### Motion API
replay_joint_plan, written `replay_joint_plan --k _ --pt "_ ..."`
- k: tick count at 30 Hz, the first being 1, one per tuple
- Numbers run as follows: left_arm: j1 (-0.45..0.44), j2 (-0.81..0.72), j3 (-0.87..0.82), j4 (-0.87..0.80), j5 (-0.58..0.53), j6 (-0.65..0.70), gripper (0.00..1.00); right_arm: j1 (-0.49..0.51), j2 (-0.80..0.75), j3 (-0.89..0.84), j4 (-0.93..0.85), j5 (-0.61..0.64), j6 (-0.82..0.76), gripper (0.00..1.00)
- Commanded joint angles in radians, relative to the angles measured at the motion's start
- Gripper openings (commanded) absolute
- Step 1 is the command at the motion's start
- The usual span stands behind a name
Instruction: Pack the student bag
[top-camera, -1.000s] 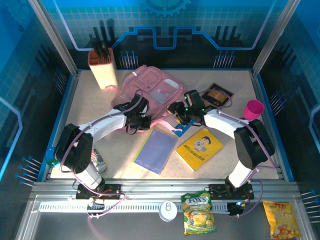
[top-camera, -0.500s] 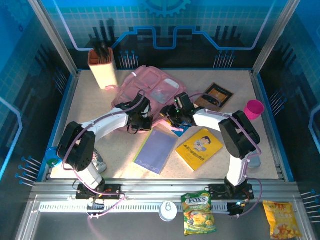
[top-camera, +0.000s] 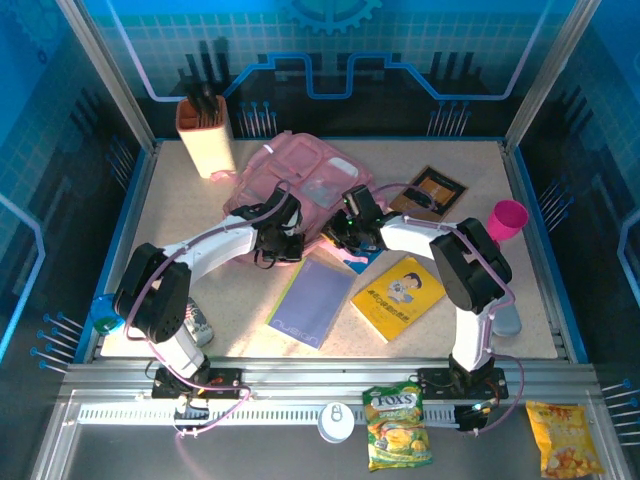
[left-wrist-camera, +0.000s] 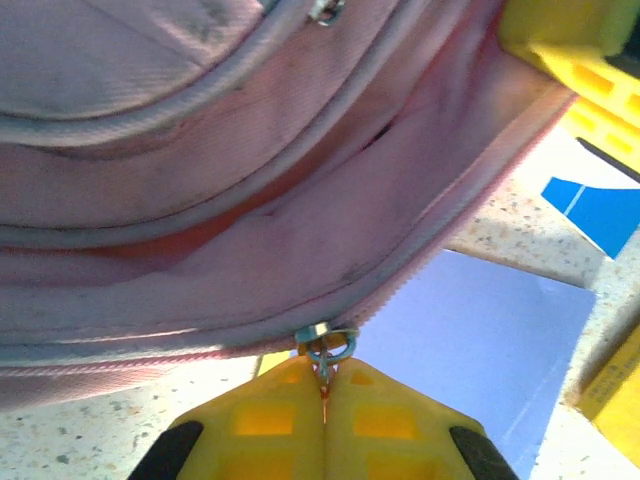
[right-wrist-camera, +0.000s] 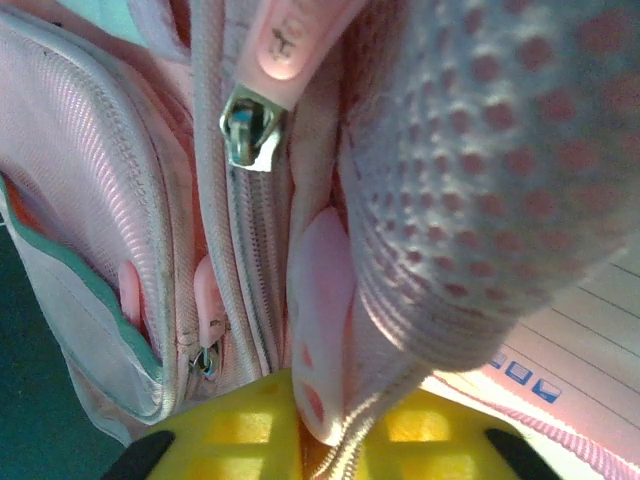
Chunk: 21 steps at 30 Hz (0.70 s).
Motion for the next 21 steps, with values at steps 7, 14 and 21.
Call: replay_joint_plan --k 7,14,21 --pt "0.030 -0.048 -0.014 -0.173 -0.192 0.088 0.00 -0.051 -0.043 0.082 -0.129 0.171 -0.200 0.09" --pt "0.053 -0.088 -0.056 -0.149 -0.159 0.095 0.00 -0.118 -0.023 0.147 -0.140 0.148 -0.276 0.09" --pt "0.038 -0.024 -0.016 -0.080 -0.022 0.115 0.00 -0.138 0.000 0.145 -0.094 0.116 -0.295 0.13"
